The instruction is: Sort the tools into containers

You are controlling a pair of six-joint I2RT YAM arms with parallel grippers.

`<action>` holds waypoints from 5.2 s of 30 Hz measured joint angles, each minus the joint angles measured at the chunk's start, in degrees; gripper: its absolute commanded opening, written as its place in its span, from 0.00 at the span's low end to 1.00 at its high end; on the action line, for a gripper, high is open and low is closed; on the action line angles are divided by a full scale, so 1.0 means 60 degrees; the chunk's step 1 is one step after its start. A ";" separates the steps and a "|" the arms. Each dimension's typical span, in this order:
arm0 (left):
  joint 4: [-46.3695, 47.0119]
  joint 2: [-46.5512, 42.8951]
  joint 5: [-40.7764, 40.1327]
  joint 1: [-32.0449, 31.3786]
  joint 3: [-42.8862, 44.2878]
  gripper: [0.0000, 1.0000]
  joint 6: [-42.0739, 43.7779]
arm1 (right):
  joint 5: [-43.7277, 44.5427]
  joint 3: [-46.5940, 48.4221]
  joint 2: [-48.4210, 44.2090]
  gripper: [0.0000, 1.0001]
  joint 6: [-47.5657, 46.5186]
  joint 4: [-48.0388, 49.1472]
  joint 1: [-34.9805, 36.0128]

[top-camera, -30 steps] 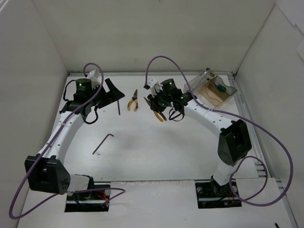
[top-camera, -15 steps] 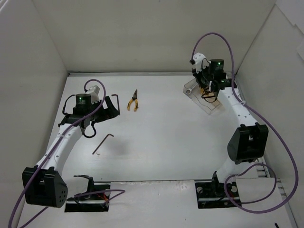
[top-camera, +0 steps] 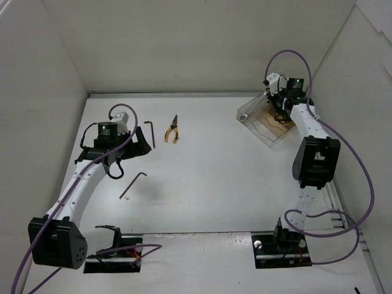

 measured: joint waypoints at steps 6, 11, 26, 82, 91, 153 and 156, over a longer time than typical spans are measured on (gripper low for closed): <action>-0.0036 0.0000 -0.0007 0.0000 -0.0062 0.85 0.0022 | -0.0222 0.0295 0.0597 0.00 -0.0262 -0.0036 -0.0463; -0.0036 0.0033 0.0029 0.0000 -0.0127 0.85 0.0011 | -0.0452 0.0729 0.1009 0.00 -0.0353 0.0011 -0.0674; -0.0036 0.0954 0.0164 0.0000 -0.0124 0.85 -0.0178 | -0.0794 0.0841 0.2193 0.07 -0.0364 0.0051 -0.0739; -0.1191 0.9796 -0.2455 -0.2022 0.9271 0.75 0.1096 | -0.0688 -0.4397 -0.4994 0.64 0.7752 0.1253 0.2299; -0.1439 1.2003 -0.2743 -0.2069 1.1602 0.69 0.1100 | -0.0565 -0.5996 -0.6663 0.64 0.7781 0.1235 0.2331; 0.3850 0.4025 0.2124 -0.2415 0.3614 0.00 -0.2433 | 0.1392 -0.2907 -0.3067 0.58 1.1296 0.3705 0.6466; 0.3872 0.4025 0.2004 -0.2448 0.3614 0.00 -0.2386 | 0.1402 -0.2860 -0.3027 0.56 1.1322 0.3705 0.6473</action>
